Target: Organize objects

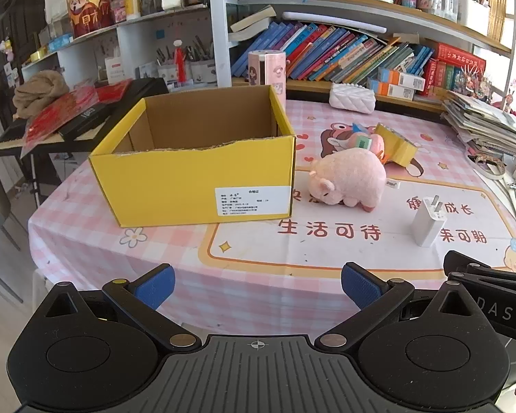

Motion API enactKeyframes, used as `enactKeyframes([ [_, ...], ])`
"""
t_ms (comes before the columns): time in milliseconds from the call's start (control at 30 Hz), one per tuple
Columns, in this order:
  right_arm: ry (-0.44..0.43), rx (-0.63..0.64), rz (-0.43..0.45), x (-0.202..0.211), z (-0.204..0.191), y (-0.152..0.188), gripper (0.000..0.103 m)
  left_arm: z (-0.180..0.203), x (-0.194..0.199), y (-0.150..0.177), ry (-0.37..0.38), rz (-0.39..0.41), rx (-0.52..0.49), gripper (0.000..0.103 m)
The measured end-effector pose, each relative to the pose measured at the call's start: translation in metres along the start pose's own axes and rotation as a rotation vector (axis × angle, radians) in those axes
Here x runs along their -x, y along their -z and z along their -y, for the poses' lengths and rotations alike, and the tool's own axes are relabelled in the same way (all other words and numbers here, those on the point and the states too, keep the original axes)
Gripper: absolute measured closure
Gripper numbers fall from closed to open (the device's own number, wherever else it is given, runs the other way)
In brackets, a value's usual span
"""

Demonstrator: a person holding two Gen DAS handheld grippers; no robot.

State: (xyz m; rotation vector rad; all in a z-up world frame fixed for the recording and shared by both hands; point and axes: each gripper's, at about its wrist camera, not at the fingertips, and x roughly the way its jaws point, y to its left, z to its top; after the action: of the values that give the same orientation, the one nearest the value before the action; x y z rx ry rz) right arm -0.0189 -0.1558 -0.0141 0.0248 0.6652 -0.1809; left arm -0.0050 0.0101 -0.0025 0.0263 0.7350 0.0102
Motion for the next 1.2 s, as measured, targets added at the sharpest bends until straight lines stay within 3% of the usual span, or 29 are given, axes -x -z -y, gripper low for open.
enactKeyframes([
  [1200, -0.005, -0.002, -0.007, 0.0004, 0.0005, 0.0019, 0.0, 0.0045, 0.0013, 0.0003, -0.018, -0.013, -0.004, 0.0],
])
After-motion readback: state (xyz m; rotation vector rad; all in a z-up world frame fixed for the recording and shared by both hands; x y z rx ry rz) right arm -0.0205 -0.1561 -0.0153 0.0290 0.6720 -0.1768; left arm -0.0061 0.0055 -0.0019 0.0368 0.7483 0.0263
